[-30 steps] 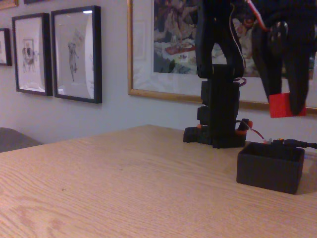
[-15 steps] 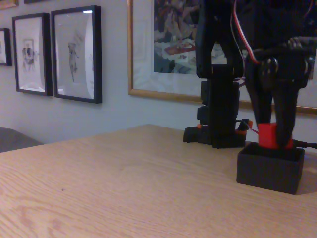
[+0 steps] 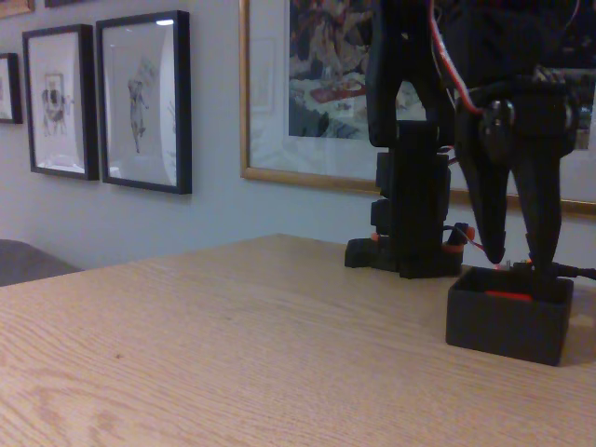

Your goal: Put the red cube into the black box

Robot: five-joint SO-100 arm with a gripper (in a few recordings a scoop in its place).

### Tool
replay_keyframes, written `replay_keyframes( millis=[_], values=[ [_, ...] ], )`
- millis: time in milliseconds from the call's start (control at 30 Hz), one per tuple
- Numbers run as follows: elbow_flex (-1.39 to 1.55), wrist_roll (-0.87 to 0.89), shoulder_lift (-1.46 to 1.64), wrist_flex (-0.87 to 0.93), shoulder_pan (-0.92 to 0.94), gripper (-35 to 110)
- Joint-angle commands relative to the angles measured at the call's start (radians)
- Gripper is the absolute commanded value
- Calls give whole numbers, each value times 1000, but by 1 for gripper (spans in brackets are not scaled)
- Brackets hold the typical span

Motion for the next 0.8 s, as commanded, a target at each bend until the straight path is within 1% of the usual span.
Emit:
replay_keyframes(
  millis=[0,200,300,533,767],
  values=[
    [17,9,26,5,-2,25],
    [-9,34,40,18,-57,17],
    [-18,28,83,32,-120,14],
    [9,25,161,8,-408,11],
    [91,48,227,-28,-747,10]
  ],
)
